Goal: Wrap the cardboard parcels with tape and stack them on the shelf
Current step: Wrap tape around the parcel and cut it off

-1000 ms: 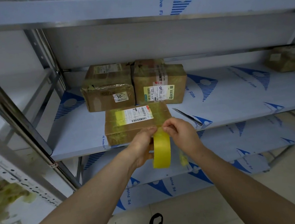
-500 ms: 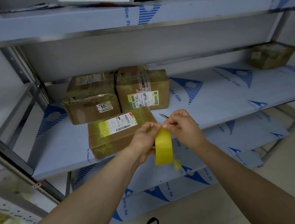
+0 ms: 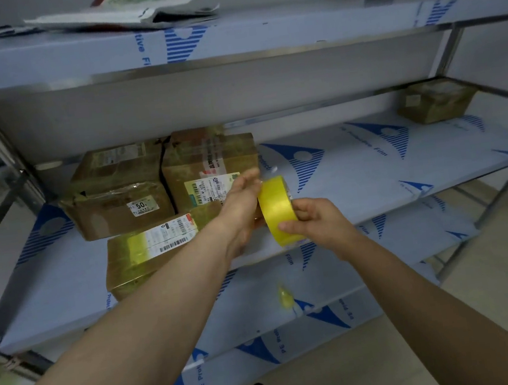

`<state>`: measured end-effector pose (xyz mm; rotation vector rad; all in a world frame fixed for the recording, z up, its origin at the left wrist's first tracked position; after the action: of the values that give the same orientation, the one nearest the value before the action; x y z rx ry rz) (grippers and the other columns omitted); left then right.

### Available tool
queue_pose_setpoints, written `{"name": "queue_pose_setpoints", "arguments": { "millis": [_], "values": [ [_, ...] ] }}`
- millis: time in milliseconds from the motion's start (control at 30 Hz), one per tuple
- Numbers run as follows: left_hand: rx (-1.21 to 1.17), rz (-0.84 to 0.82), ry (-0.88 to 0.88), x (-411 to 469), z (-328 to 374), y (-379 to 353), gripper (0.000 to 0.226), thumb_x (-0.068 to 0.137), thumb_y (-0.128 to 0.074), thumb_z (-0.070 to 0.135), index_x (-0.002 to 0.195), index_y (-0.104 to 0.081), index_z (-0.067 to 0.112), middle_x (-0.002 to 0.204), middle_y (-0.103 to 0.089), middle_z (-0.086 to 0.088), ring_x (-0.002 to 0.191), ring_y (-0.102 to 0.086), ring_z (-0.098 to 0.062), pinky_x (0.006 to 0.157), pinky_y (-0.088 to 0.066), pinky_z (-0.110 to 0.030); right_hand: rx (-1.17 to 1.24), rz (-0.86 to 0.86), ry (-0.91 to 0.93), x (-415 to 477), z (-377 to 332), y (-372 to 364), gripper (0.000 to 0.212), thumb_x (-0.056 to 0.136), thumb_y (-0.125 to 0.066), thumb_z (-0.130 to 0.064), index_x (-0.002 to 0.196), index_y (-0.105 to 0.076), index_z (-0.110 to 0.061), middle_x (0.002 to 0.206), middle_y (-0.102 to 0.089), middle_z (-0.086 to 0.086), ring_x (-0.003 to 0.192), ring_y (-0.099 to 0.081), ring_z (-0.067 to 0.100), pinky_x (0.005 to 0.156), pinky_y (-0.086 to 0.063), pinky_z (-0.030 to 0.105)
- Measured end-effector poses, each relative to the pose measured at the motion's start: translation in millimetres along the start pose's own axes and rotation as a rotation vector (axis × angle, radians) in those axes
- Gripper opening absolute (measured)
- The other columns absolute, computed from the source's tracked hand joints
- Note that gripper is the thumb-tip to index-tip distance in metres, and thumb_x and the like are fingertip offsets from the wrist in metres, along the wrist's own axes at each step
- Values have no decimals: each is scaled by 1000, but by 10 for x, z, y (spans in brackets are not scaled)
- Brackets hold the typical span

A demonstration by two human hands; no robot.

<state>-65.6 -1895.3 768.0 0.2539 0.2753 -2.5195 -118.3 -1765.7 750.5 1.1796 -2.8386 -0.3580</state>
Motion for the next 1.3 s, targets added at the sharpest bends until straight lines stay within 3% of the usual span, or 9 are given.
{"name": "queue_pose_setpoints", "arguments": {
  "millis": [100, 267, 400, 533, 667, 833, 1000, 1167, 1300],
  "values": [
    [327, 67, -52, 155, 92, 125, 54, 97, -49, 40, 146, -26, 42, 141, -49, -3, 124, -51, -25, 105, -40, -41, -403, 4, 4, 315, 57, 174, 37, 83, -71, -12, 117, -61, -1, 117, -64, 19, 105, -61, 32, 92, -51, 44],
    [201, 299, -63, 234, 108, 505, 42, 99, -47, 21, 141, -44, 19, 140, -49, -14, 128, -47, -31, 108, -38, -41, -1226, -25, -70, 773, 201, 311, 62, 90, -58, -28, 146, -34, -33, 143, -43, 12, 126, -45, 35, 100, -43, 38],
    [235, 445, -54, 211, 52, 784, 42, 97, -50, 18, 137, -46, 7, 107, -64, -8, 98, -62, -21, 100, -45, -36, -1354, -81, -149, 1001, 382, 231, 56, 92, -56, -29, 144, -38, -26, 141, -45, 11, 127, -45, 32, 102, -42, 36],
    [321, 585, -54, 159, 27, 1116, 41, 96, -48, 18, 136, -47, 9, 127, -57, -11, 107, -56, -25, 88, -42, -29, -1364, -112, -193, 1069, 534, 166, 54, 92, -56, -26, 143, -40, -20, 140, -44, 13, 127, -44, 32, 101, -44, 36],
    [349, 717, -48, 43, -6, 1503, 38, 95, -40, 11, 131, -50, 13, 119, -59, -12, 98, -57, -28, 82, -46, -34, -1374, -96, -163, 1051, 441, 142, 56, 88, -57, -30, 140, -42, -17, 139, -45, 12, 127, -43, 31, 105, -40, 37],
    [553, 914, 27, -137, -100, 2031, 46, 92, -41, 11, 137, -45, 16, 130, -51, -16, 116, -50, -37, 99, -44, -46, -881, 127, 129, 975, 67, -365, 36, 90, -48, -17, 124, -57, -9, 124, -58, 15, 117, -51, 33, 89, -42, 35],
    [588, 866, 229, -265, -368, 2361, 48, 98, -42, 22, 143, -35, 6, 141, -42, -22, 128, -41, -40, 104, -35, -43, -398, -104, -282, 881, 329, -1059, 55, 98, -42, -45, 129, -54, 0, 130, -57, 16, 120, -53, 31, 104, -41, 40],
    [367, 768, 205, -309, -534, 2390, 45, 100, -38, 34, 116, -56, -5, 117, -59, -23, 108, -55, -39, 90, -45, -40, -204, 34, -267, 794, 367, -1238, 46, 97, -47, -41, 121, -59, -4, 120, -63, 13, 112, -58, 31, 101, -44, 44],
    [97, 774, 127, -332, -406, 2414, 34, 93, -48, 40, 74, -56, 14, 88, -61, -11, 87, -58, -32, 86, -51, -41, 151, 265, -283, 712, 256, -1192, 35, 89, -60, -41, 113, -55, -16, 110, -60, 3, 104, -58, 24, 96, -48, 44]
  ]
}}
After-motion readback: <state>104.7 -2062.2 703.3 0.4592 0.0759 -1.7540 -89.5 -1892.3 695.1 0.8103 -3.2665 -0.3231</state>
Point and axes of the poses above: each hand's wrist, its own x-axis towards the middle knuckle, its own y-axis out of the back of the hand, z = x × y, the point moved 4 cm from there along x, towards the middle knuckle
